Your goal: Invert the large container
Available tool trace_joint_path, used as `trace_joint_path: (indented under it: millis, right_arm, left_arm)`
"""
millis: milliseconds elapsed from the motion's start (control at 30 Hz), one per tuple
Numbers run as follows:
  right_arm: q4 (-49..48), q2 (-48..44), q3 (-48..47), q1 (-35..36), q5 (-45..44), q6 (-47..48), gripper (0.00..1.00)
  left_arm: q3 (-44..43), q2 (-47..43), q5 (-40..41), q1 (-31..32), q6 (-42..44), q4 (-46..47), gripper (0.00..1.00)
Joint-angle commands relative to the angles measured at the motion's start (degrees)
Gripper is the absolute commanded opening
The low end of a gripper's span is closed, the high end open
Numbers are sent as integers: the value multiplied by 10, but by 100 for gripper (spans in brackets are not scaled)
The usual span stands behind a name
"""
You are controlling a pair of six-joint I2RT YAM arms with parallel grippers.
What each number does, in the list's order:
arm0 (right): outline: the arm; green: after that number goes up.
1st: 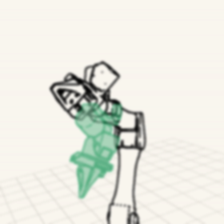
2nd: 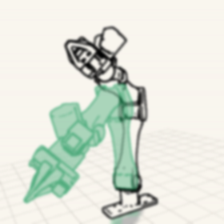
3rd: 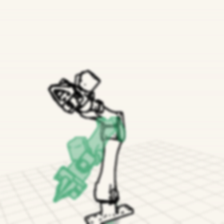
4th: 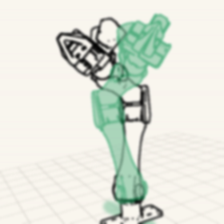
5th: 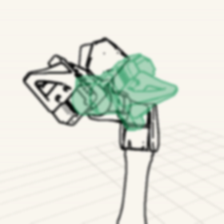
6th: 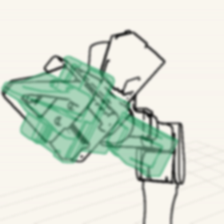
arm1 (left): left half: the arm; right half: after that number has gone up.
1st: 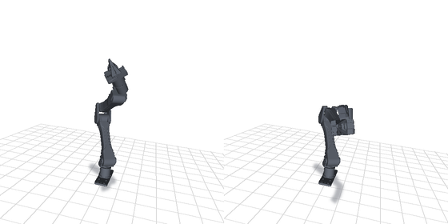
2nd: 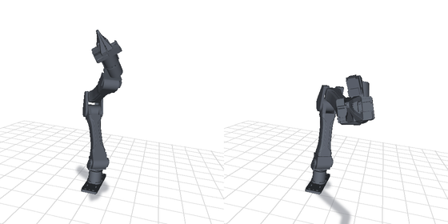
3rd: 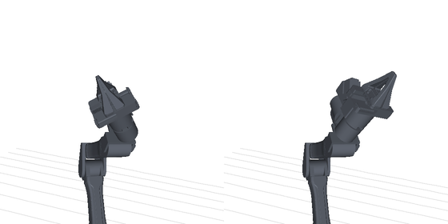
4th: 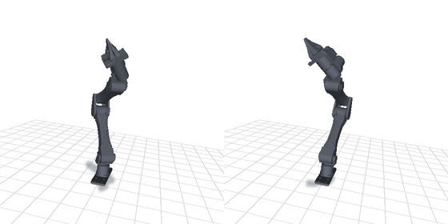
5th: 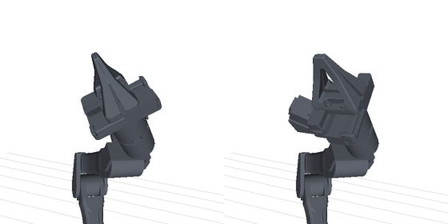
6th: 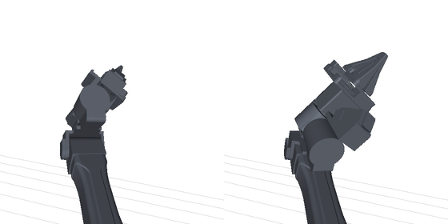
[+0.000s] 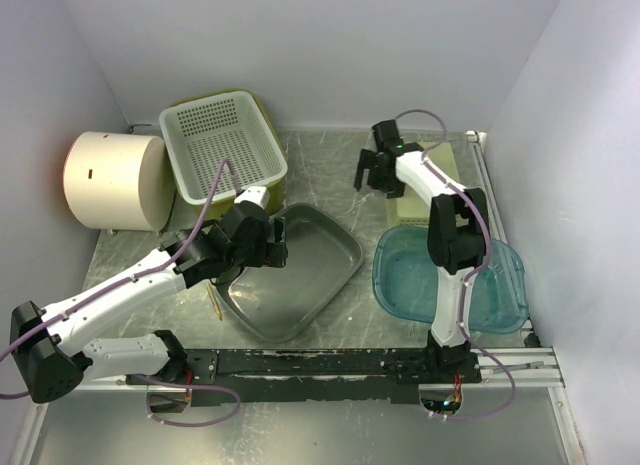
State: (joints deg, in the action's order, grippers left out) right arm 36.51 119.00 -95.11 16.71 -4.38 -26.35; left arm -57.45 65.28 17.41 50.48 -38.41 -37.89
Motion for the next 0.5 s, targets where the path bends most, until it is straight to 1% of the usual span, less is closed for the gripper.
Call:
trace_joint_path:
  millis: [0, 100, 200, 267, 367, 467]
  right_arm:
    - [44, -7, -42, -95, -41, -10, 87]
    - [64, -19, -70, -119, -28, -9, 87]
    - [60, -78, -66, -101, -5, 4, 87]
    - [59, -124, -48, -76, -16, 2, 87]
    - [56, -208, 7, -29, -40, -16, 88]
    - [53, -296, 101, 16, -87, -53, 88]
  left_arm:
    - [6, -12, -2, 2, -3, 7, 100]
    - [-2, -13, -9, 1, -8, 12, 100]
    - [1, -17, -11, 2, -1, 37, 100]
    - [-2, -11, -14, 2, 2, 37, 100]
    - [-7, -1, -21, 3, 7, 32, 99]
    - [-7, -12, -8, 8, 3, 34, 100]
